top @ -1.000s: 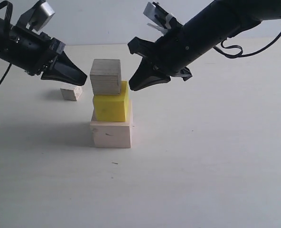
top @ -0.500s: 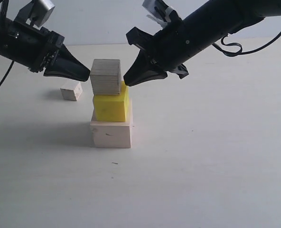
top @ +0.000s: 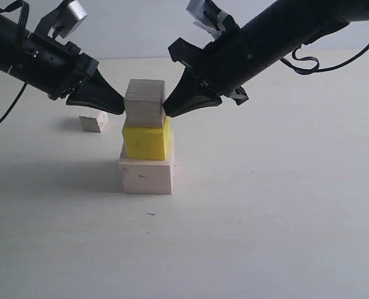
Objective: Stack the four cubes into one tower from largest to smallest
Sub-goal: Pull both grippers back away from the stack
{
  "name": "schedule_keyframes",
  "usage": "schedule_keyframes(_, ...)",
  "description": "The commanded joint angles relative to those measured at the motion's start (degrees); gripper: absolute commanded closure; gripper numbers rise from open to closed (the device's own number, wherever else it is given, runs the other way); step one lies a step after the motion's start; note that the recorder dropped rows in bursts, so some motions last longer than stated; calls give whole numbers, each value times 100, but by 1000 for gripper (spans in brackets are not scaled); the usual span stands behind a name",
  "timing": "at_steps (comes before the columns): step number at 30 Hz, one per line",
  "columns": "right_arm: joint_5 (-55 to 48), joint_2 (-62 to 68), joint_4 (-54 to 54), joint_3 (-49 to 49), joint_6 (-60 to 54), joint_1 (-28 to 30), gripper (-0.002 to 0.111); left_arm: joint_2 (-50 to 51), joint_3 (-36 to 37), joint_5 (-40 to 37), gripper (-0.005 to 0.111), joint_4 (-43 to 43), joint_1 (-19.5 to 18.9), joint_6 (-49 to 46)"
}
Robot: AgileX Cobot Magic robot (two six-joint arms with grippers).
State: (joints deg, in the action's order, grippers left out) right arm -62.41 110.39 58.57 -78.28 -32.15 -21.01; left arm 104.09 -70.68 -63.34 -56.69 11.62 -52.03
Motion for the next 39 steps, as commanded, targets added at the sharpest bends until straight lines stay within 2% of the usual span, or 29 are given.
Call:
schedule_keyframes(1, -82, -47, 119, -1, -88, 0, 108, -33, 12, 27, 107, -47, 30, 13)
schedule_keyframes(16, 88, -47, 119, -1, -88, 0, 108, -158, 12, 6, 107, -47, 30, 15)
schedule_keyframes(21, 65, -47, 119, -1, -88, 0, 108, -217, 12, 87, 107, 216, 30, 214)
schedule_keyframes(29, 201, -237, -275, -1, 114, 0, 108, -313, 12, 113, 107, 263, 7, 239)
schedule_keyframes(39, 607, -890, -1440, -1, 719, 12, 108, -841, 12, 266, 107, 366, -524, 420)
